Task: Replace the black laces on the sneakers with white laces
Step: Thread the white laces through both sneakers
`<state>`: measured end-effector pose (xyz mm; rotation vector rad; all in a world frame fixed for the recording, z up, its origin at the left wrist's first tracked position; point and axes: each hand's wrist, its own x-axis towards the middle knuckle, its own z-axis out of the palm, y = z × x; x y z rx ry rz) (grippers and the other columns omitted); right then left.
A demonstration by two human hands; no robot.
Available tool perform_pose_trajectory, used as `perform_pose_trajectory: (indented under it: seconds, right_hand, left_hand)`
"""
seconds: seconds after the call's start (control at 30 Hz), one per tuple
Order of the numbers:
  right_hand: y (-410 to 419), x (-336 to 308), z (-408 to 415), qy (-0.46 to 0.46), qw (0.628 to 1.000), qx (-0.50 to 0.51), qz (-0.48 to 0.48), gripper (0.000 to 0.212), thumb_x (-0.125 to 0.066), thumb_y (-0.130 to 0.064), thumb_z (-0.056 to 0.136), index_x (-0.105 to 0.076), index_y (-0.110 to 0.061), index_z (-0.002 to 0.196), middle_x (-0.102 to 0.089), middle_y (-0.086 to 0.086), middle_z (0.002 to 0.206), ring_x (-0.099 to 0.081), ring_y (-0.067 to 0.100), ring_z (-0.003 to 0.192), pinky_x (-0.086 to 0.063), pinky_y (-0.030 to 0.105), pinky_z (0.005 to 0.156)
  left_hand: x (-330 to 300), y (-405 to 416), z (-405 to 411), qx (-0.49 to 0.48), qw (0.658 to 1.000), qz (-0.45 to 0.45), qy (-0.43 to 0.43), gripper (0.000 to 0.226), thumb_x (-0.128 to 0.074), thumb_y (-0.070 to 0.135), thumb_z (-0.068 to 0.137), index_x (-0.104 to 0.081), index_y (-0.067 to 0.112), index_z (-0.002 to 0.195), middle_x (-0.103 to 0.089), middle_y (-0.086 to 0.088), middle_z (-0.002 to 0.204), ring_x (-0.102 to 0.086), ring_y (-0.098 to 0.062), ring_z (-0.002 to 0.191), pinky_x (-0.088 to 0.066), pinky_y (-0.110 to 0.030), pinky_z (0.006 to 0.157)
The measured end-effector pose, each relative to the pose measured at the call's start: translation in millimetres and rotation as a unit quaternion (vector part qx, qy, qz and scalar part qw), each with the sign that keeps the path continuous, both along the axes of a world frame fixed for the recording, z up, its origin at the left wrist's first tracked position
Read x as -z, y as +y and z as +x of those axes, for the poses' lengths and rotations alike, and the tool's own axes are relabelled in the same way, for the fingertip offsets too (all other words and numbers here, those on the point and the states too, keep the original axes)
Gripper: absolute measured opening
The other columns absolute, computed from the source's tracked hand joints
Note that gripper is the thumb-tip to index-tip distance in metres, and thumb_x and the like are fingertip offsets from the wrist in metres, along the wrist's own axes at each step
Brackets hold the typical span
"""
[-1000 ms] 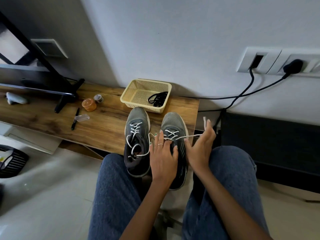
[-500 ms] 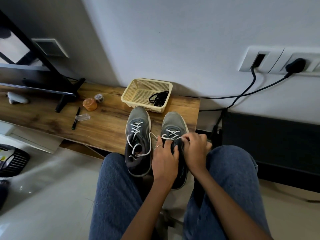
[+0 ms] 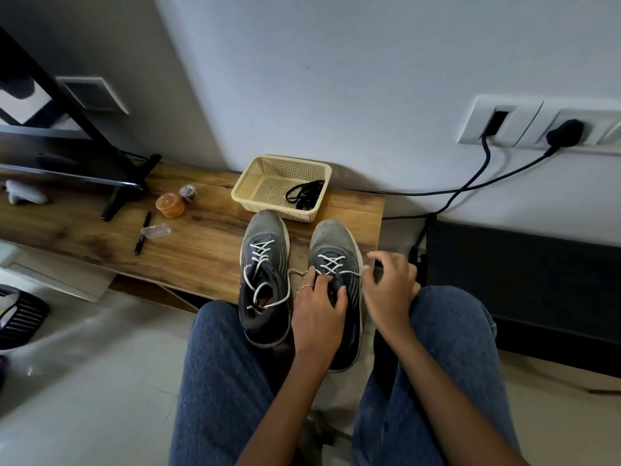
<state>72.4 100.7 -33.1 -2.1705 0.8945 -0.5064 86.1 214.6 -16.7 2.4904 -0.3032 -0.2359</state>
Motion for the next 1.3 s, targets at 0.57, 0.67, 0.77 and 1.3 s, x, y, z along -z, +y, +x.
perform_pose_trajectory:
  seconds: [0.57,0.67,0.77,1.3]
  right_hand:
    - [-6.1,2.6,19.1,0.074,0.981,-0.171,0.061,0.004,-0.066,-0.016,0.086,-0.066,-0.012,0.085,-0.065,0.004,0.089,-0.058,0.017,0.084,-0.041,0.027,0.073]
    - [-2.3,3.3,14.2,0.074,0.983,-0.156,0.057,0.012,-0.062,-0.017,0.088,-0.058,-0.018,0.077,-0.061,-0.001,0.082,-0.056,0.016,0.08,-0.037,0.027,0.068]
    - [0.2,0.8,13.7,0.092,0.985,-0.136,0.053,0.015,-0.056,-0.019,0.092,-0.053,-0.018,0.078,-0.058,-0.004,0.076,-0.055,0.017,0.076,-0.037,0.029,0.065]
    - [-17.3,-16.3,-7.9,0.097,0.982,-0.126,0.1,0.008,-0.066,-0.015,0.086,-0.066,-0.015,0.079,-0.057,-0.009,0.067,-0.053,0.006,0.066,-0.037,0.014,0.056]
  left_hand:
    - [-5.1,8.1,-1.3,-0.095,0.987,-0.112,0.069,0.046,-0.055,0.05,0.09,-0.046,0.026,0.129,-0.059,0.001,0.122,-0.056,-0.019,0.113,-0.045,-0.034,0.092]
    - [-1.8,7.8,-0.3,-0.089,0.989,-0.098,0.068,0.044,-0.043,0.041,0.098,-0.048,0.023,0.137,-0.06,-0.006,0.127,-0.054,-0.024,0.117,-0.042,-0.035,0.096]
    - [-0.4,8.8,0.0,-0.08,0.992,-0.075,0.054,0.041,-0.042,0.025,0.099,-0.046,0.02,0.14,-0.061,-0.008,0.126,-0.056,-0.025,0.115,-0.042,-0.036,0.095]
    - [0.3,16.1,-3.3,-0.161,0.972,-0.169,0.018,0.027,-0.062,0.025,0.091,-0.067,0.022,0.117,-0.069,0.005,0.11,-0.062,-0.011,0.104,-0.049,-0.031,0.092]
